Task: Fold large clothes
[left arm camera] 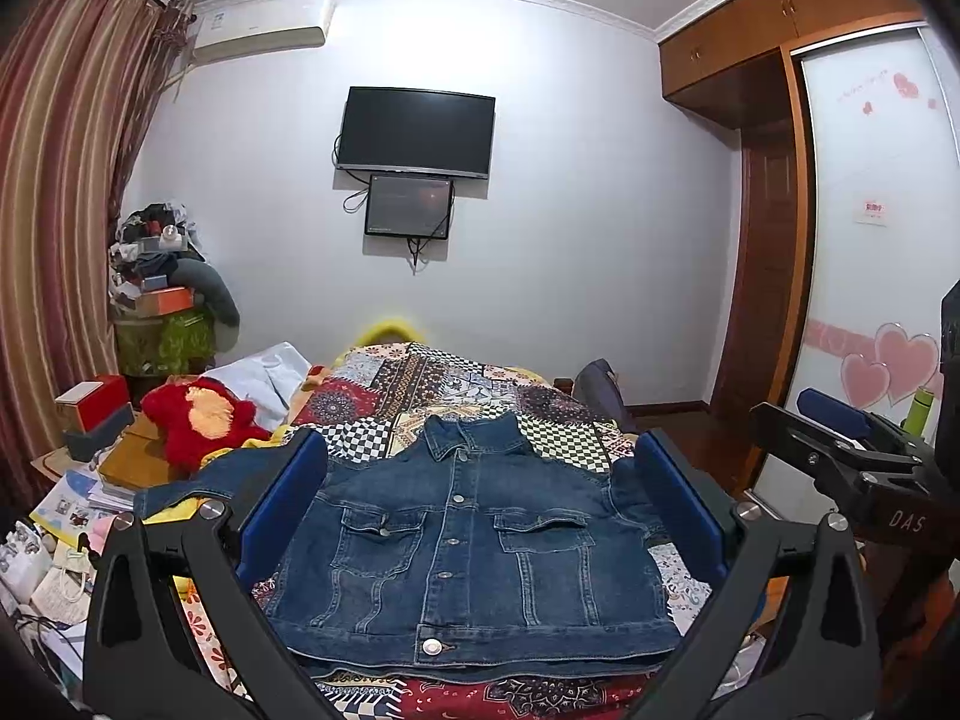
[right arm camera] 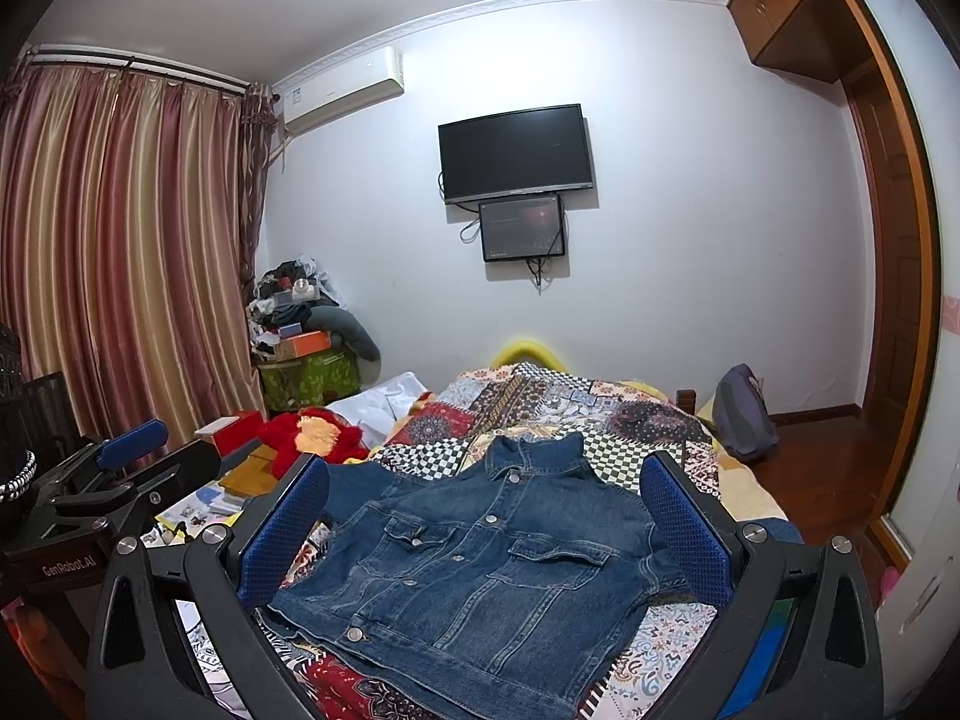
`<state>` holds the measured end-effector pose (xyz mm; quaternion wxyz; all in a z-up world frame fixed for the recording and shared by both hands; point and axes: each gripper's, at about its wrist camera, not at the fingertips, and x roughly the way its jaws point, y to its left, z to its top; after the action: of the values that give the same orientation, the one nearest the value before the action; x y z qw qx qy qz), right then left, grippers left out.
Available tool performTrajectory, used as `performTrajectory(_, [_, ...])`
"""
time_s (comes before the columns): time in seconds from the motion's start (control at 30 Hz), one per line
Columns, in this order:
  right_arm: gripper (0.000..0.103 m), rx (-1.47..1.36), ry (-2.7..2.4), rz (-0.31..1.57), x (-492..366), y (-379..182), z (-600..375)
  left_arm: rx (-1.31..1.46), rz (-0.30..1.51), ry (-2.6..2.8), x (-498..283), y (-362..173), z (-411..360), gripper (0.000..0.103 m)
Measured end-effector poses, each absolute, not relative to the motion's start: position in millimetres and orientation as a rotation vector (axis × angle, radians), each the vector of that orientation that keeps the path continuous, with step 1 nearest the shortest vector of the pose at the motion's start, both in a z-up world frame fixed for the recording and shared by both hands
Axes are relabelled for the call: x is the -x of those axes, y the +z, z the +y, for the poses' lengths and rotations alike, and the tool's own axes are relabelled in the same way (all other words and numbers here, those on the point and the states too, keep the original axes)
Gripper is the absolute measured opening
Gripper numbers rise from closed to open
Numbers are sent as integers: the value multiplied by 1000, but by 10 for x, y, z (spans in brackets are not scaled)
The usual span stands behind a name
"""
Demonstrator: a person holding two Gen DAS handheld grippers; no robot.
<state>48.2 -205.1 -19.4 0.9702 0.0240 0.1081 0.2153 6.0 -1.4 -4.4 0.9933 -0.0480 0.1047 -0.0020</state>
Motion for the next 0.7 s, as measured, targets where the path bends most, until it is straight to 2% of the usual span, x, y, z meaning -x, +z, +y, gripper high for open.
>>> performTrajectory(0.7, [103, -46, 435, 221, -497, -193, -2049, 96, 208, -7, -61, -50, -17, 103])
